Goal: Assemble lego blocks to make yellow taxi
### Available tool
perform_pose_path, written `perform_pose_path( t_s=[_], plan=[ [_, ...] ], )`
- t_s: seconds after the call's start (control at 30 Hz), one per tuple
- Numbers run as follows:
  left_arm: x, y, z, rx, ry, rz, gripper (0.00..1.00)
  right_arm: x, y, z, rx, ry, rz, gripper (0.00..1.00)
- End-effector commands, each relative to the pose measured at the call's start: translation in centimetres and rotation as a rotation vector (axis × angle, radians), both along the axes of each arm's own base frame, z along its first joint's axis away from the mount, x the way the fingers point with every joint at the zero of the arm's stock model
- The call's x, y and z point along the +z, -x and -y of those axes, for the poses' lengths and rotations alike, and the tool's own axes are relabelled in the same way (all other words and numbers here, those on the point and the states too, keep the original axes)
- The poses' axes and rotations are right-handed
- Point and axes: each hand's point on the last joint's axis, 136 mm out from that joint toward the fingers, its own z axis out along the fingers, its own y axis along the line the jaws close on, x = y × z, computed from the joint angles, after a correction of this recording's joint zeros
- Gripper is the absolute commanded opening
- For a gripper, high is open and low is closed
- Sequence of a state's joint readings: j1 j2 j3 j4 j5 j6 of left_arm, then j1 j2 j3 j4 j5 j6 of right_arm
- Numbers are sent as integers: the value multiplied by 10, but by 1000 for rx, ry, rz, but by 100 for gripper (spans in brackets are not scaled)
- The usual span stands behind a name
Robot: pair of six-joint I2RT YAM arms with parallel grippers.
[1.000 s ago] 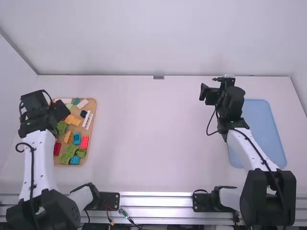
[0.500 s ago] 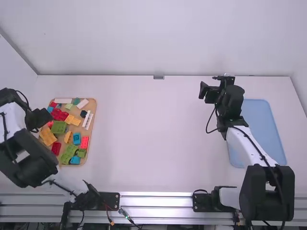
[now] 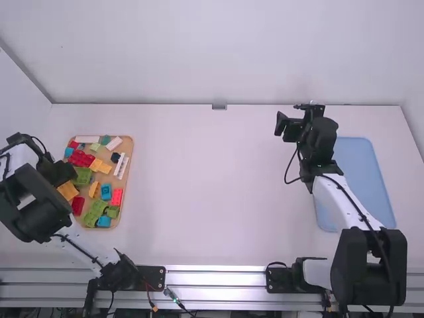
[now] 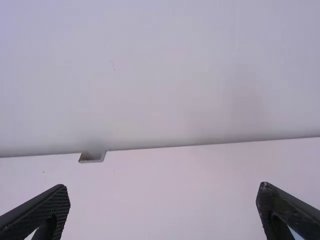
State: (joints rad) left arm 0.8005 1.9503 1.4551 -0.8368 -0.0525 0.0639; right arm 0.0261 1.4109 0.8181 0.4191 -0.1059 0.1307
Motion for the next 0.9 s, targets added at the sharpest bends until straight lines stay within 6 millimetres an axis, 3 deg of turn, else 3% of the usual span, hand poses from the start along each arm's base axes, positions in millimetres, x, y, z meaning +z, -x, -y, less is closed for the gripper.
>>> perform_pose_path(
  t_s=[0.0,0.1,0.3,0.47,0.53,0.67,0.87],
  plan=[
    [-6,6,1,-27,14,-6,86,16,-7,-2,4,-4,34,99],
    [-11,7,-1,-20,6,1,79,16,-7,-3,4,-5,34,99],
    [-20,5,-3,-21,-11,18,81,16,-7,-3,4,-4,34,99],
    [-27,5,-3,-21,-19,25,77,16,-7,-3,5,-4,34,99],
    [-27,5,-3,-21,-21,27,72,16,-7,-3,5,-4,36,99],
    [-25,-2,-8,-18,-41,55,78,20,-8,-3,5,-5,51,99],
    [-12,-12,-6,-32,-9,96,76,20,-8,-3,6,-5,53,99]
  ],
)
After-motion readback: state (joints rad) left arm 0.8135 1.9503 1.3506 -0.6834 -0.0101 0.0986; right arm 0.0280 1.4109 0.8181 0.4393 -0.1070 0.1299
